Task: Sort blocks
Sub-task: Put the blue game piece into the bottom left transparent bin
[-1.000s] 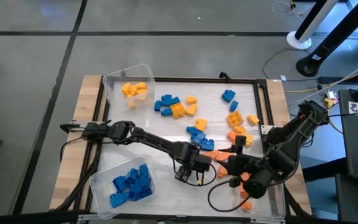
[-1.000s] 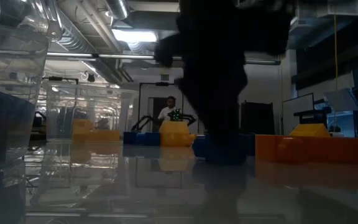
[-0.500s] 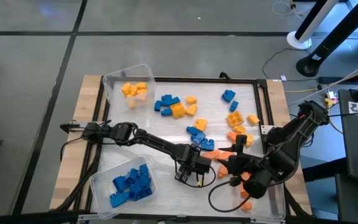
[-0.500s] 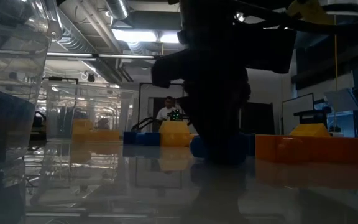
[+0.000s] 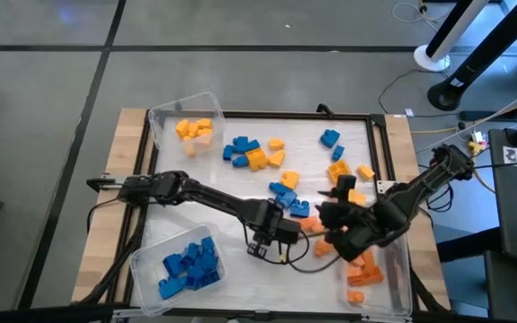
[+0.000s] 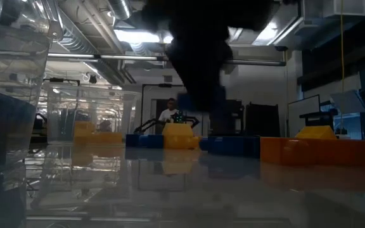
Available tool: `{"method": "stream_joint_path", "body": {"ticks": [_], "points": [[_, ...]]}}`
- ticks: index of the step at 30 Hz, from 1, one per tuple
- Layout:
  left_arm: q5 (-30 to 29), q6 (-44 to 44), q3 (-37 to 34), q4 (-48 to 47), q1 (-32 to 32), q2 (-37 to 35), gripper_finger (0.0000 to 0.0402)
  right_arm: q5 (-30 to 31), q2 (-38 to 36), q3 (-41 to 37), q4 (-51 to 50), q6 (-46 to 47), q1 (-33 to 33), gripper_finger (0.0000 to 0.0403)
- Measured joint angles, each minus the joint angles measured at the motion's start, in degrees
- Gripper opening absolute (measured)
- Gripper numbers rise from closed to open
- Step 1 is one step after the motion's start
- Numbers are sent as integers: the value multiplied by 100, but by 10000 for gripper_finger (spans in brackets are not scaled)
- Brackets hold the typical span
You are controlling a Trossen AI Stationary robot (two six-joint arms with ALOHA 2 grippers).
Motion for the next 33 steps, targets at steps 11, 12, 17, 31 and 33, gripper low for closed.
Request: {"method": "stream_joint_path", "body": {"ticks": [11,12,17,31,33], "points": [[-40,-1509,6,-1524,-370,-1604,117,-231,0,0,-525,-220,-819,191],[-40,-1741,5,-1675,-459,-1761,117,-277,0,0,-508,-278,-878,191],[56,-2657,-1,-1939,-1095,-2352,135,-599,0,0,-330,-480,-1224,191],[-563,-4250,-22,-1979,-2935,-2427,144,-898,0,0,9,-1048,-1845,191],[-672,-4555,-22,-1983,-3034,-2435,150,-900,0,0,9,-1048,-1841,191]]}}
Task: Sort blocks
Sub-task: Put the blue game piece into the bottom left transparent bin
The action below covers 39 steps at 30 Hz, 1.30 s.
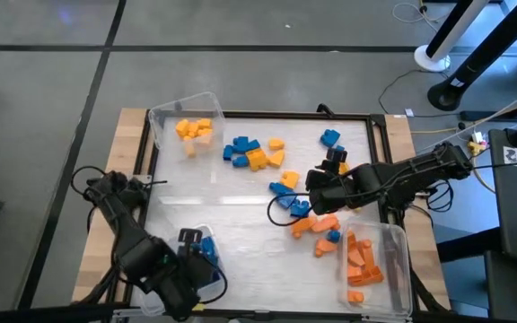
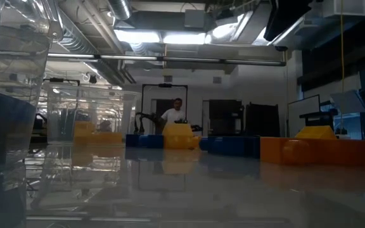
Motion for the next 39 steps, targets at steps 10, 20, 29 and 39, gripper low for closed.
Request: {"method": "stream_joint_path", "body": {"ticks": [10,20,29,39], "points": [[-39,-367,0,0,-101,0,195,-660,0,0,20,11,-224,191],[-265,452,0,1,-245,-14,209,-975,0,0,-57,-269,-1088,191],[-2073,666,0,0,-545,-361,206,-1666,0,0,-55,-1329,-2897,191],[-2777,1417,0,0,-539,-525,206,-1985,3,-2,125,-1711,-4695,191]]}}
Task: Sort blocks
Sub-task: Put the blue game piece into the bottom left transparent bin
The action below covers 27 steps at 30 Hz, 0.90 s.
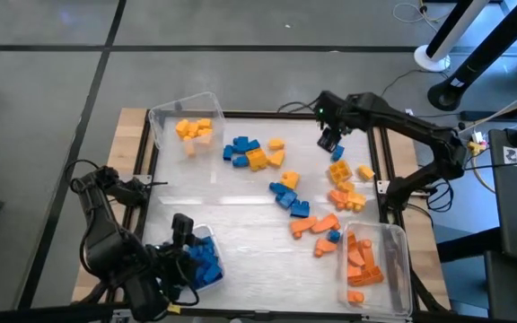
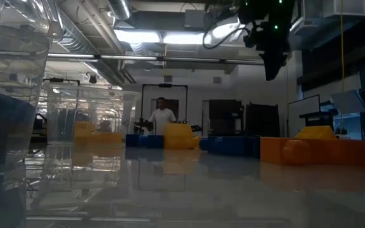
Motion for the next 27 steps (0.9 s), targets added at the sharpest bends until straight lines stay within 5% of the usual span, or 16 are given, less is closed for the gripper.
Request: {"method": "stream_joint_path", "body": {"ticks": [9,15,27], "points": [[-144,53,-616,5,245,-183,206,-754,355,-669,934,-89,-677,191],[-348,-341,-2044,303,479,-794,206,-1015,793,-741,1156,-69,-941,191],[-319,-88,-5388,2639,979,-2798,206,-745,1206,-741,1233,-511,-1147,191]]}}
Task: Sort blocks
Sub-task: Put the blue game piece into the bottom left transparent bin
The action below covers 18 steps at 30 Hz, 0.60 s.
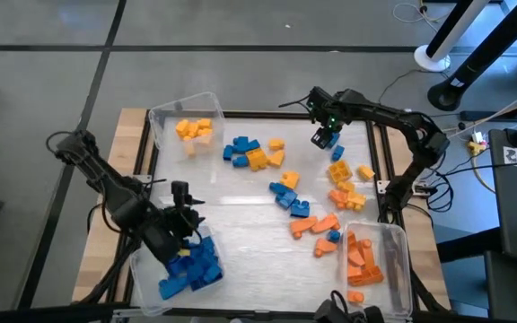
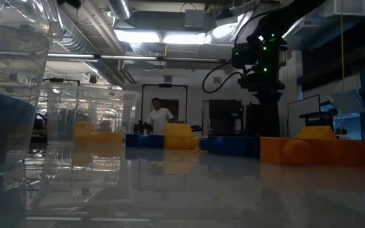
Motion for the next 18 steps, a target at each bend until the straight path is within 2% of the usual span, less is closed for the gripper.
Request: {"method": "stream_joint_path", "body": {"ticks": [4,8,13,18], "points": [[181,342,-835,894,192,-481,206,-8,0,0,0,682,0,191],[489,668,-1490,1757,409,-751,206,19,0,0,-12,2196,-6,191],[709,1157,-2090,2628,622,-812,206,-145,0,0,-30,3366,-186,191],[728,1464,-2513,3301,770,-832,206,-264,0,-2,-34,4107,-275,191]]}}
